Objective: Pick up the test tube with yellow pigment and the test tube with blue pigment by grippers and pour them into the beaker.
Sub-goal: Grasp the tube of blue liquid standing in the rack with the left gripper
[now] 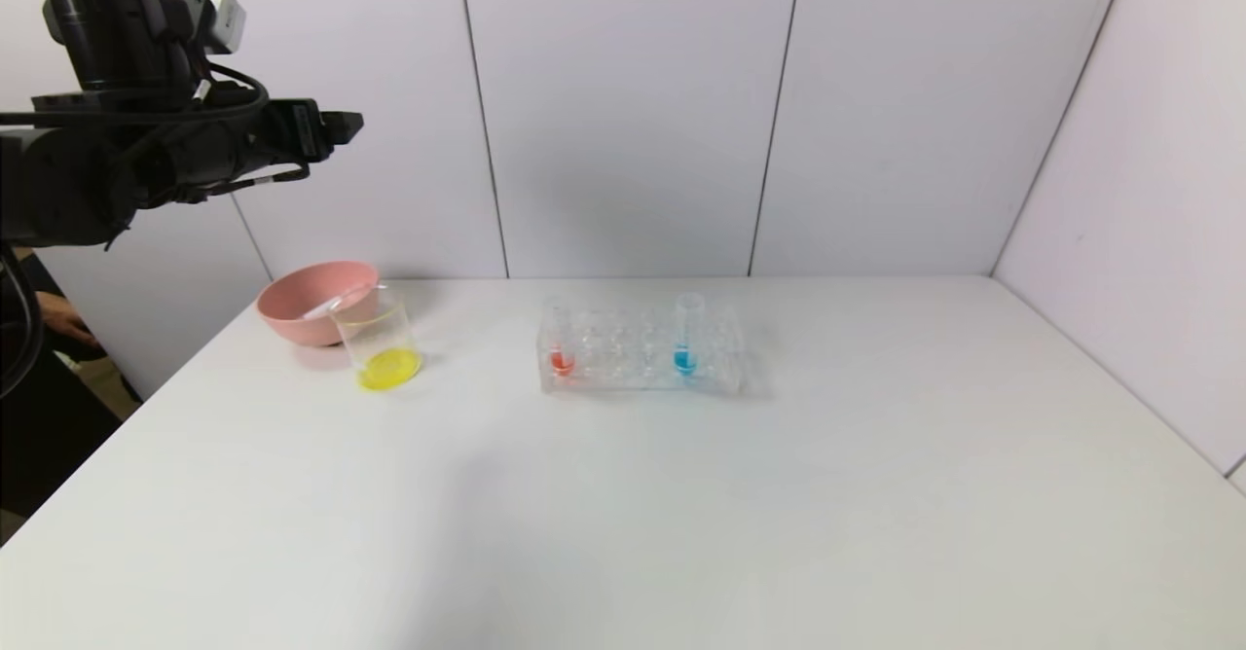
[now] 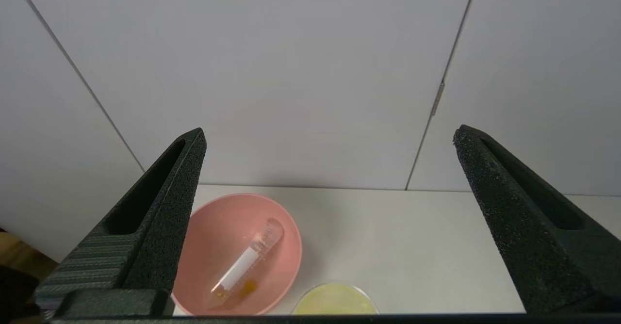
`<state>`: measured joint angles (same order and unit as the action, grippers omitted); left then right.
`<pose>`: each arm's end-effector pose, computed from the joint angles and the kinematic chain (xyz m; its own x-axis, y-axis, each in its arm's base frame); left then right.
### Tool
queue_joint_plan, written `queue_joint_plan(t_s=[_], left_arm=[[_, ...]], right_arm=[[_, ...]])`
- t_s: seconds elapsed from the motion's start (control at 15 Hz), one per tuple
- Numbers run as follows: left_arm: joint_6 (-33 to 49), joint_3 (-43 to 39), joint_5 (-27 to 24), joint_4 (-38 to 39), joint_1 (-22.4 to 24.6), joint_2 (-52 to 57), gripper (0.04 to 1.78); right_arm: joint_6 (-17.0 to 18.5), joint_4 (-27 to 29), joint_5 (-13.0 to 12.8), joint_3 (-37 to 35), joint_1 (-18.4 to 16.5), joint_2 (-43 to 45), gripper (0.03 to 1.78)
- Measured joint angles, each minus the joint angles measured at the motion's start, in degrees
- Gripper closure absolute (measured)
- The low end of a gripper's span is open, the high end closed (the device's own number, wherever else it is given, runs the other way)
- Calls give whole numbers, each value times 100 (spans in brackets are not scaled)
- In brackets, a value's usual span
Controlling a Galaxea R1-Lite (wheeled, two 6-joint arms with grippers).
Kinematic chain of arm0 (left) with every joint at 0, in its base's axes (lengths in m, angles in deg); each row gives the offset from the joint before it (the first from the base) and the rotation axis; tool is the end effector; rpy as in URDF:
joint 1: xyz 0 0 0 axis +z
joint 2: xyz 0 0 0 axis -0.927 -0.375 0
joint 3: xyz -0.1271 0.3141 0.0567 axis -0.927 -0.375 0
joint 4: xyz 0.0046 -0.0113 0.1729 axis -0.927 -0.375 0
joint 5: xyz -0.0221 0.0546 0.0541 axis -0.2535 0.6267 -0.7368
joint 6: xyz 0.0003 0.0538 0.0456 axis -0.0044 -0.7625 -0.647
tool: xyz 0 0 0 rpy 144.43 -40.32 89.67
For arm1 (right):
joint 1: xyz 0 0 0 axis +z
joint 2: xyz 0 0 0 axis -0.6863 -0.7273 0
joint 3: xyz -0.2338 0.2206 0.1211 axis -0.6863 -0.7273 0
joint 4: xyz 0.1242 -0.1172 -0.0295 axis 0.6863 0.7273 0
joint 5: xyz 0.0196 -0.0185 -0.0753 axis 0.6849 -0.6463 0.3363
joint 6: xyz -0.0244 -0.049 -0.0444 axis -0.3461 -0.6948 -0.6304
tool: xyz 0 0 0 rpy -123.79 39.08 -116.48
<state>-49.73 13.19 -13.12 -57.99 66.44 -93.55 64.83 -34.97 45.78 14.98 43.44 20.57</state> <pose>0.4004 -0.0061 0.3493 0.9991 0.0385 -0.0155 -0.0387 0.9992 -0.0119 -0.0370 -0.0028 0.0763 0.9993 -0.0366 0.0030 0.0362 0.9949 0.0936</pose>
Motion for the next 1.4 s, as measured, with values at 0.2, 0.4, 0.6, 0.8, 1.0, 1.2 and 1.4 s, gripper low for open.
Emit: queue_joint_plan(t_s=[0.2, 0.4, 0.6, 0.8, 1.0, 1.2, 1.4], left_arm=[[195, -768, 490, 232, -469, 527, 4], [468, -1504, 964, 903, -887, 802, 4], [656, -2144, 1056, 1351, -1373, 929, 4], [724, -2640, 1237, 1677, -1871, 996, 4], [724, -3028, 1414, 2097, -2413, 948, 4], [705, -3007, 1866, 2591, -2820, 642, 4], [711, -2759, 2127, 2875, -3140, 188, 4]], right_arm=[[-2, 0, 0, 0, -5, 2, 10], [0, 0, 2, 0, -5, 2, 10], [-2, 2, 0, 0, -5, 0, 10], [1, 0, 0, 0, -2, 0, 10], [1, 0, 2, 0, -5, 2, 10], [0, 0, 0, 0, -5, 2, 10], [0, 0, 0, 0, -5, 2, 10]])
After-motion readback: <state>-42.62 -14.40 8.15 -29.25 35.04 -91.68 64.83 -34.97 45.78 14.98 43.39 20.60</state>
